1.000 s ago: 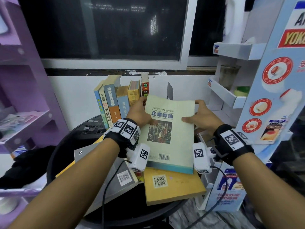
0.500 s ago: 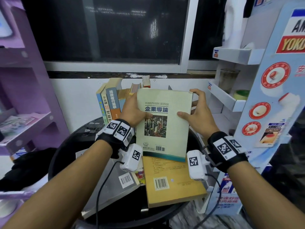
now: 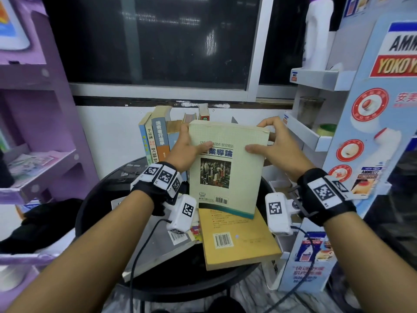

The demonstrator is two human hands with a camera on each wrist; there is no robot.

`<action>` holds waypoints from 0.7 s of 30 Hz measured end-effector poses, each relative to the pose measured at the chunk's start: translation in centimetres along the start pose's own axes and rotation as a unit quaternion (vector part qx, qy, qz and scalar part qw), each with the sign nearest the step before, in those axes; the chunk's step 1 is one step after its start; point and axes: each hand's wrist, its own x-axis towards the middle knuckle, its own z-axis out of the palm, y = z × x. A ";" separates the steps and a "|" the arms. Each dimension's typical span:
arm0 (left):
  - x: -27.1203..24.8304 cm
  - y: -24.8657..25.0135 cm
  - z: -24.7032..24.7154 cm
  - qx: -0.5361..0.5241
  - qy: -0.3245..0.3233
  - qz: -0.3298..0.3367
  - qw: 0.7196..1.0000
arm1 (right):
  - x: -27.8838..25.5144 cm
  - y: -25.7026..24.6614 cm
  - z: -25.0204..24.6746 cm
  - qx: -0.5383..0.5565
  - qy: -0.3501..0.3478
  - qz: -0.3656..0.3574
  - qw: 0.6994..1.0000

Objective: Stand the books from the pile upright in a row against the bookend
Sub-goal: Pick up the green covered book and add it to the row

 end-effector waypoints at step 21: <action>2.0 2.4 -2.0 0.253 0.040 0.079 0.963 | -0.5 -3.5 1.3 -0.103 -0.015 -0.043 0.994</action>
